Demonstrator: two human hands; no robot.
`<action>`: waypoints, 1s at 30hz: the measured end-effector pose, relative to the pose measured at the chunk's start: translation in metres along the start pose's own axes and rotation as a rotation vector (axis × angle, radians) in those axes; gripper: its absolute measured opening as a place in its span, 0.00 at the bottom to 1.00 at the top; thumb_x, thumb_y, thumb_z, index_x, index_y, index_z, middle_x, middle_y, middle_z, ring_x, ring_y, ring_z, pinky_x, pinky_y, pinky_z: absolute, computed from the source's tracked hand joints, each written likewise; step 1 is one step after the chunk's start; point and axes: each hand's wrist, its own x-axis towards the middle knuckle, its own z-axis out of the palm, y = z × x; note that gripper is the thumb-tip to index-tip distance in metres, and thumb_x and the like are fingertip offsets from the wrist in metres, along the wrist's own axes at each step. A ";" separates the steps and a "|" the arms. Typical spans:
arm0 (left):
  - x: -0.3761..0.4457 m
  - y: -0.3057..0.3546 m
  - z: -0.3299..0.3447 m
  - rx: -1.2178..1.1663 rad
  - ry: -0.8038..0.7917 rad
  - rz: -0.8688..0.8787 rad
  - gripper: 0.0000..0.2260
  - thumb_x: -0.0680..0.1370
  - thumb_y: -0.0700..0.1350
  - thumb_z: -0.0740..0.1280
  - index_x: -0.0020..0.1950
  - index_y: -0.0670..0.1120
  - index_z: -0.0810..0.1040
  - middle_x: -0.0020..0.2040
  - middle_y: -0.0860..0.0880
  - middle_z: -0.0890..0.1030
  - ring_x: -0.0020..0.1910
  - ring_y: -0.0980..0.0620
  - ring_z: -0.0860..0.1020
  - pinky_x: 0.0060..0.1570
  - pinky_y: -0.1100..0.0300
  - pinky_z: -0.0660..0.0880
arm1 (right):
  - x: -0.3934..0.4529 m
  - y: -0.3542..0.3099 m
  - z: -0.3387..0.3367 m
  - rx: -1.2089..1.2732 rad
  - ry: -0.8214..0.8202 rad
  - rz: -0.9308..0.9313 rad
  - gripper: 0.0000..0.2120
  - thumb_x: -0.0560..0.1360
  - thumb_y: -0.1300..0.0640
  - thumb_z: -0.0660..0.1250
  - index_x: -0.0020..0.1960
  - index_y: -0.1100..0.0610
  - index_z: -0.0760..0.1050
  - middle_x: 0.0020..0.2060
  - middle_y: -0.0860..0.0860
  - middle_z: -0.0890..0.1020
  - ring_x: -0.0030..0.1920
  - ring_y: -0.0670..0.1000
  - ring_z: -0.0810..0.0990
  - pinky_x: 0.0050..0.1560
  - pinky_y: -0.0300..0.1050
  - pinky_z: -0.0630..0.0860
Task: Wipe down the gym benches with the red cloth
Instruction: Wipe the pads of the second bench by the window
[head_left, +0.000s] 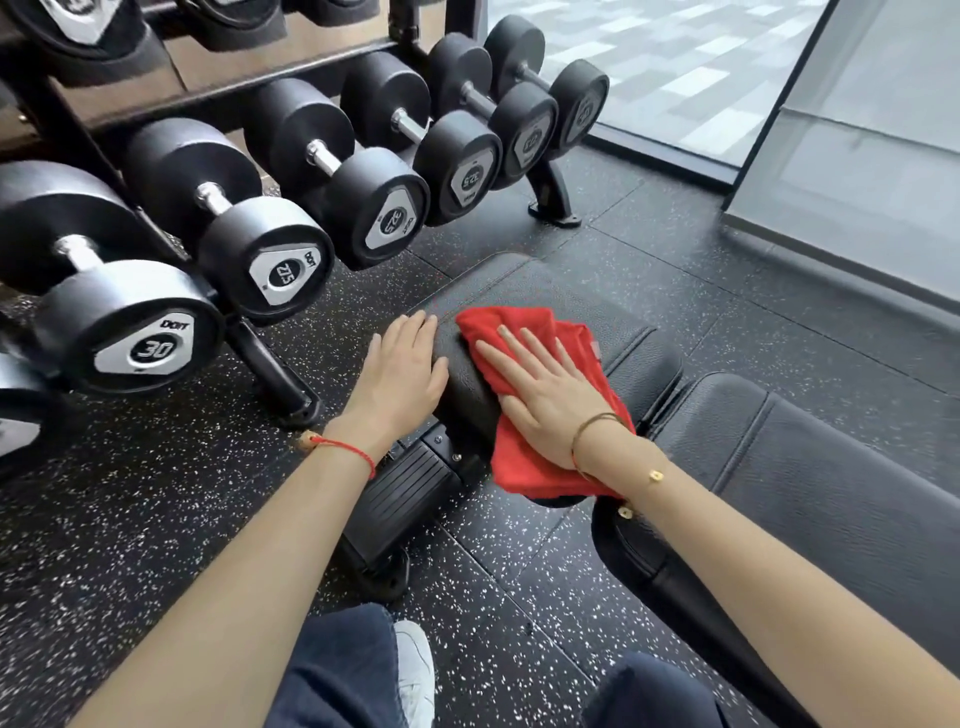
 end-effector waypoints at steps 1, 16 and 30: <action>-0.002 0.000 0.000 -0.005 -0.004 0.000 0.26 0.83 0.50 0.55 0.79 0.42 0.54 0.80 0.46 0.56 0.79 0.47 0.52 0.77 0.45 0.52 | -0.005 0.011 -0.003 0.001 0.007 0.038 0.29 0.79 0.50 0.54 0.78 0.43 0.47 0.78 0.46 0.48 0.78 0.50 0.45 0.76 0.51 0.39; -0.006 -0.014 -0.016 -0.012 0.124 -0.065 0.24 0.78 0.37 0.58 0.76 0.40 0.63 0.74 0.43 0.67 0.73 0.43 0.65 0.73 0.49 0.60 | 0.060 -0.033 0.008 0.000 0.002 0.038 0.28 0.79 0.50 0.54 0.78 0.47 0.50 0.78 0.51 0.50 0.78 0.54 0.46 0.76 0.55 0.40; -0.014 -0.004 -0.010 0.016 0.094 0.003 0.24 0.81 0.44 0.60 0.77 0.42 0.62 0.76 0.44 0.63 0.76 0.46 0.60 0.74 0.49 0.58 | 0.067 0.018 -0.006 0.034 0.021 0.210 0.27 0.80 0.50 0.52 0.78 0.47 0.50 0.78 0.50 0.49 0.78 0.53 0.45 0.76 0.53 0.39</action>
